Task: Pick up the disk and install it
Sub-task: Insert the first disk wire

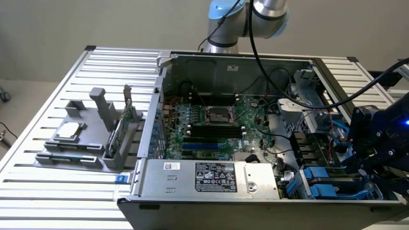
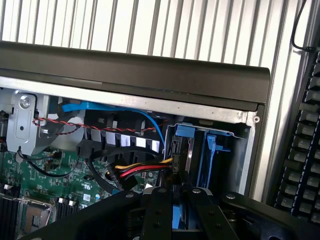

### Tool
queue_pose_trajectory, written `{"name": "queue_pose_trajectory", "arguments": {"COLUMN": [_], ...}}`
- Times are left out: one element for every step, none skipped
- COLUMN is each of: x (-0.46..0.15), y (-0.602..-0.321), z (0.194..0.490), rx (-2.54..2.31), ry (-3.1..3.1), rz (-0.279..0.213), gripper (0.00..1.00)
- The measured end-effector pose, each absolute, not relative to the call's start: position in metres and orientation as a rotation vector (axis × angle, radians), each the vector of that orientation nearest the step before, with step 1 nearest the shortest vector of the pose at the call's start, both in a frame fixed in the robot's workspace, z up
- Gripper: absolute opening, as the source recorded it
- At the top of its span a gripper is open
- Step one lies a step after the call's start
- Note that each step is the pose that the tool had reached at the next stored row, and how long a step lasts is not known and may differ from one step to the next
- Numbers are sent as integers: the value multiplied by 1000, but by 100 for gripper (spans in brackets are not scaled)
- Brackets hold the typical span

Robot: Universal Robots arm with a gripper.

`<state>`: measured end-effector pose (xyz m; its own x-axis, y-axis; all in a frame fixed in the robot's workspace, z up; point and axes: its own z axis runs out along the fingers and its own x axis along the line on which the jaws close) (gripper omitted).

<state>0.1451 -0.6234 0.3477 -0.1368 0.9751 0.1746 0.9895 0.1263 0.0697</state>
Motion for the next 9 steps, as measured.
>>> {"name": "queue_pose_trajectory", "arguments": {"x": [145,145,145,145,145,145,145,145,145], "y": [-623,-623,-623,-623,-623,-623,-623,-623,-623], "z": [348,348,348,348,348,348,348,348,348], "rx": [-2005,-2005,-2005,-2005,-2005,-2005,-2005,-2005,-2005], "ry": [-2292,-2292,-2292,-2292,-2292,-2292,-2292,-2292,-2292], "rz": [-257,-257,-257,-257,-257,-257,-257,-257,-257], "gripper": [18,18,18,18,18,18,18,18,18]}}
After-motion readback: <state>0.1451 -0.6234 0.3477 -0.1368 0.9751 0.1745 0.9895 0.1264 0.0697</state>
